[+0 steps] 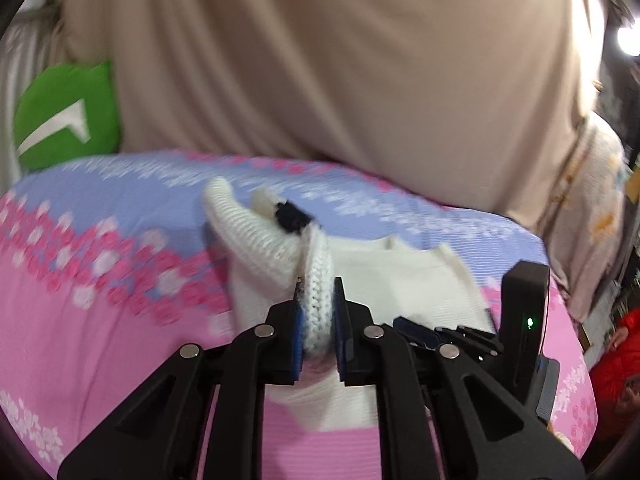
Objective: Fold small clothes
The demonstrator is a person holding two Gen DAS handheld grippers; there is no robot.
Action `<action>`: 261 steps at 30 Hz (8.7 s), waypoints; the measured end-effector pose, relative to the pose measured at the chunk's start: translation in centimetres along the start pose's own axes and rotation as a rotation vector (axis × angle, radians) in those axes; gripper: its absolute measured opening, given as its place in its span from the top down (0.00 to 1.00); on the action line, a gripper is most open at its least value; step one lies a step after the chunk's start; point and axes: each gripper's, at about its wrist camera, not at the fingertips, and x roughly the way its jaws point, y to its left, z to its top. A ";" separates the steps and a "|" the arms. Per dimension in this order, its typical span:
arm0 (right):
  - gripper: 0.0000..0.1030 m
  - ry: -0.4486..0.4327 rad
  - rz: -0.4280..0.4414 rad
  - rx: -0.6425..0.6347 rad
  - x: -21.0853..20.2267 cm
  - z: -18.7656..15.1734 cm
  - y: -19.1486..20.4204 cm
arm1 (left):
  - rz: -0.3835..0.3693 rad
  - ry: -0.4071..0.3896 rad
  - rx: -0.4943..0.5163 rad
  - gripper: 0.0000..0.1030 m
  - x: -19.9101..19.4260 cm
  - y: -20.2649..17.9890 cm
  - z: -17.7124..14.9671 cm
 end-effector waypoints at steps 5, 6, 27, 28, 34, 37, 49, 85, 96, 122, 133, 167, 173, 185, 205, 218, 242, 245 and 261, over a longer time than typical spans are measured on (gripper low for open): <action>0.69 -0.072 -0.125 0.171 -4.6 -0.6 -9.6 | -0.072 0.068 0.136 0.91 4.5 -8.1 -0.4; 0.68 -0.075 -0.118 0.211 -5.2 -1.0 -11.4 | -0.066 0.102 0.170 0.91 6.3 -9.8 -1.3; 0.31 0.096 0.203 0.191 -0.3 1.9 -8.1 | 0.046 0.239 0.168 0.42 5.9 -3.7 -9.1; 0.31 0.124 0.197 0.211 0.8 1.9 -8.0 | 0.052 0.252 0.167 0.42 6.0 -3.7 -9.9; 0.70 0.168 0.337 0.279 3.5 1.5 -6.5 | 0.097 0.279 0.111 0.44 8.3 -1.9 -10.7; 0.77 0.018 0.365 0.237 -1.3 2.1 -6.5 | 0.083 0.288 0.103 0.56 8.2 -1.6 -10.6; 0.68 0.017 -0.012 0.365 -5.7 -7.8 -19.6 | -0.099 0.238 0.058 0.56 3.8 -1.9 -9.2; 0.33 -0.122 0.012 0.371 -9.6 -4.7 -16.7 | 0.118 0.221 0.144 0.53 7.4 -3.5 -8.1; 0.65 0.067 0.124 0.426 -3.5 -3.2 -17.2 | 0.033 0.202 0.149 0.43 8.0 -5.8 -6.0; 0.34 0.045 0.171 0.509 -5.0 -8.2 -18.4 | -0.142 0.367 -0.007 0.09 14.6 -4.2 -5.8; 0.57 0.021 0.209 0.512 -2.6 -5.2 -16.1 | -0.353 0.367 -0.122 0.57 15.2 -3.7 -4.4; 1.00 -0.001 -0.099 -0.005 5.8 1.3 5.3 | 0.195 0.181 0.043 0.52 9.1 12.8 -3.4; 1.00 -0.072 0.022 0.058 2.1 0.7 4.3 | 0.196 0.132 0.058 0.53 7.6 12.6 -4.1; 0.88 -0.084 -0.080 0.026 0.1 -2.4 6.8 | 0.266 0.159 0.083 0.46 5.4 11.5 -8.8; 0.33 -0.070 -0.192 0.131 -1.3 -10.6 8.4 | 0.417 0.037 0.077 0.05 1.5 8.0 -14.8; 0.33 -0.058 -0.211 0.091 -1.0 -10.7 9.7 | 0.468 0.046 0.102 0.05 2.0 7.6 -14.9; 0.32 -0.052 -0.227 0.099 -0.9 -10.8 9.8 | 0.483 0.045 0.112 0.05 2.2 7.4 -15.1; 0.32 -0.053 -0.227 0.098 -0.9 -10.8 9.8 | 0.483 0.045 0.112 0.05 2.2 7.4 -15.1; 0.32 -0.050 -0.247 0.103 -0.9 -10.7 9.9 | 0.477 0.051 0.123 0.08 2.3 7.3 -15.1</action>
